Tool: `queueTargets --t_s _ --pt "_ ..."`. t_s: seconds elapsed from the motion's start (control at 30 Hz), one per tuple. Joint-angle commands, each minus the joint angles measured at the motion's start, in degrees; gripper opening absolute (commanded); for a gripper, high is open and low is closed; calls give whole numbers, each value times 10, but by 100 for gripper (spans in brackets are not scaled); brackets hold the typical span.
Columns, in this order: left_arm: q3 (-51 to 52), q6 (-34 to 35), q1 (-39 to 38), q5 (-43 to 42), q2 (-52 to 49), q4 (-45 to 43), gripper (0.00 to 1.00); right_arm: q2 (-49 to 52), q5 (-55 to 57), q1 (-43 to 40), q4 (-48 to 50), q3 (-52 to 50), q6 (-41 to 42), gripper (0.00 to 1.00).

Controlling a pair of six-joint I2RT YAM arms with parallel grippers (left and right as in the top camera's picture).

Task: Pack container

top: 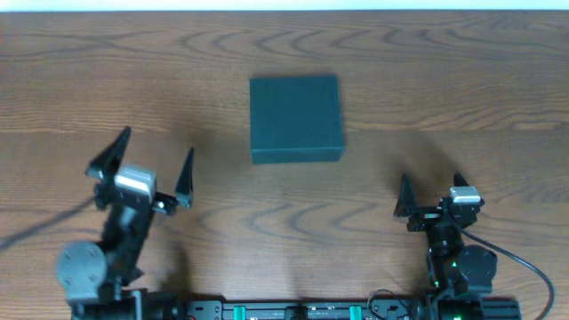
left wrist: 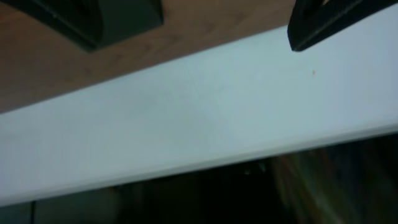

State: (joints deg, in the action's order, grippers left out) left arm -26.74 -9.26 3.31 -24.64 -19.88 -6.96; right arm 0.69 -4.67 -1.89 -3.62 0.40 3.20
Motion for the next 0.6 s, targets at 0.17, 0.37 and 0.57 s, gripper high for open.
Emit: queueTargets --t_s 0.17,0.37,0.57 --pt "252 86 5 83 163 -199 95 -4 2 4 -2 -1 1 99" --pt "265 80 7 136 178 -58 95 -4 2 4 -2 -1 1 99" --pt "265 78 6 176 197 110 95 -4 2 4 -2 -1 1 99"
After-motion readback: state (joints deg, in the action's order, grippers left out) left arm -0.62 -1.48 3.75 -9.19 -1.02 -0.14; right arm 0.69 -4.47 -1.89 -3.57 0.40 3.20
